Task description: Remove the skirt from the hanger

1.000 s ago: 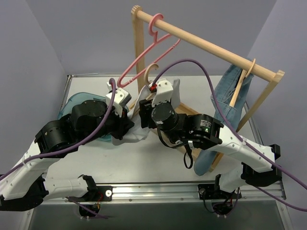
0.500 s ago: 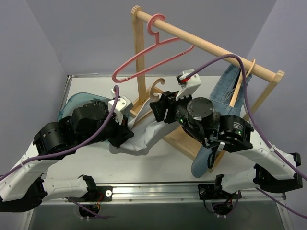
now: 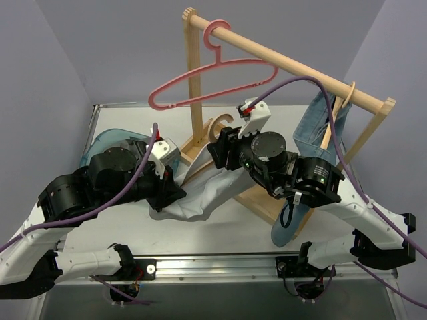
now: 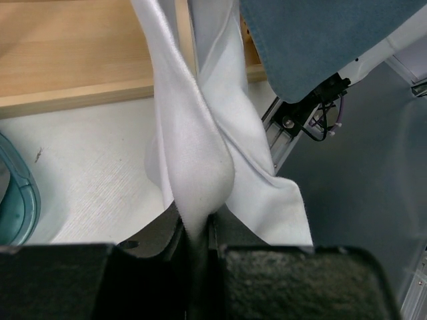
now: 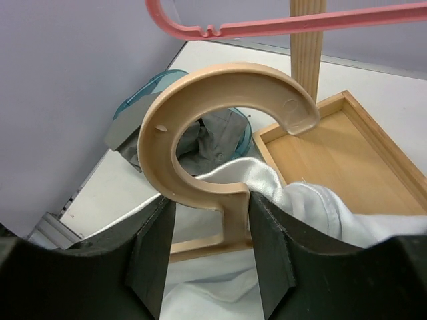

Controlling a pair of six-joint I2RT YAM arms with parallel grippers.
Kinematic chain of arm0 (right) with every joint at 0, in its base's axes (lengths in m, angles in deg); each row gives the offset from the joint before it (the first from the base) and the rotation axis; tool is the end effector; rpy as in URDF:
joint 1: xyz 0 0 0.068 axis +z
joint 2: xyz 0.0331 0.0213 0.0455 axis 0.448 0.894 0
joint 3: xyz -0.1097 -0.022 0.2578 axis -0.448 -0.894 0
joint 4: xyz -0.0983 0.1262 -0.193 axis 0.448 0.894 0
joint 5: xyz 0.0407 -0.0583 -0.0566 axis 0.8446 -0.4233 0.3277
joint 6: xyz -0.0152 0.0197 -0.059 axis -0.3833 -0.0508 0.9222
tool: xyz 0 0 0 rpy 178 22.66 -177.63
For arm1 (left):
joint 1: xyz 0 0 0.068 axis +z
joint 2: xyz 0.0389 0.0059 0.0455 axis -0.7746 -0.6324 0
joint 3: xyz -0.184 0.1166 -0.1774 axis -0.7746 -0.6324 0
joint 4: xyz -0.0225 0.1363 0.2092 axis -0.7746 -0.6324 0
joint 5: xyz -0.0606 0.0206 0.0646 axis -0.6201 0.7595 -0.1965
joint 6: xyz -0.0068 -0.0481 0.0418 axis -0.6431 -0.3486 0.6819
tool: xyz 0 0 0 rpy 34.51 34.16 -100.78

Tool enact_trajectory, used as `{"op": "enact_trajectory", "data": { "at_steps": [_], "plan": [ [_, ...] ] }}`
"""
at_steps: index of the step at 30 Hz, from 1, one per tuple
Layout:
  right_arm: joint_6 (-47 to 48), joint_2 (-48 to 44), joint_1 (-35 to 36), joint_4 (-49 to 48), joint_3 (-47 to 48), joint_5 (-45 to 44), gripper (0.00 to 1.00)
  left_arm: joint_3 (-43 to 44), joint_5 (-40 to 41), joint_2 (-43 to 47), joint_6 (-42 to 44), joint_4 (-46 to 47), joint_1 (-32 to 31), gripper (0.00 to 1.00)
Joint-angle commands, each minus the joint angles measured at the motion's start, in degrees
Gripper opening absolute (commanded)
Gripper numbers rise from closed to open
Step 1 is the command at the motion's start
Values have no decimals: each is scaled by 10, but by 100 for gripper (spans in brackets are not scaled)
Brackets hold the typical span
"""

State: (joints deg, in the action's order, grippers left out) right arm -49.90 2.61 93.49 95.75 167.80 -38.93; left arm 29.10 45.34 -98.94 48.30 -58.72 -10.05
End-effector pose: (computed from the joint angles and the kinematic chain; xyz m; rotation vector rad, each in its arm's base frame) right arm 0.1189 0.2221 0.5218 -0.2664 1.6375 0.8413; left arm 0.0687 -0.1242 0.4732 0.8043 2.0028 -0.8397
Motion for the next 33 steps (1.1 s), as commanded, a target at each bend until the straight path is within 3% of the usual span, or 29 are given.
{"op": "enact_trajectory", "data": {
  "at_steps": [1, 13, 16, 17, 19, 21, 22, 23, 26, 30, 33],
  "plan": [
    [5, -12, -14, -29, -10, 6, 43, 4, -34, 18, -1, 66, -2, 2],
    [-4, -18, -27, -43, -49, 32, 38, 2, -47, 27, -1, 73, -2, 2],
    [-5, -17, -27, -45, -55, 30, 22, 2, -58, 30, -2, 83, -2, 2],
    [-5, -18, -27, -46, -56, 22, 5, 1, -64, 32, -2, 86, -2, 2],
    [-8, -24, -27, -44, -55, 10, 0, 0, -63, 35, 0, 86, -2, 3],
    [-14, -33, -27, -43, -55, -15, 0, -3, -52, 35, 3, 77, -2, 23],
    [-17, -44, -28, -43, -56, -23, 0, -4, -44, 41, 1, 75, -2, 38],
    [-21, -48, -28, -43, -55, -30, 0, -12, -35, 45, -1, 75, -2, 61],
    [-28, -51, -28, -9, -34, -50, 0, -27, -10, 64, -2, 80, -2, 88],
    [-24, -54, -27, 1, -32, -45, 0, -32, -3, 70, -7, 93, -2, 96],
    [-22, -50, -28, 3, -35, -31, 0, -31, 1, 59, -14, 111, -2, 97]
  ]
}}
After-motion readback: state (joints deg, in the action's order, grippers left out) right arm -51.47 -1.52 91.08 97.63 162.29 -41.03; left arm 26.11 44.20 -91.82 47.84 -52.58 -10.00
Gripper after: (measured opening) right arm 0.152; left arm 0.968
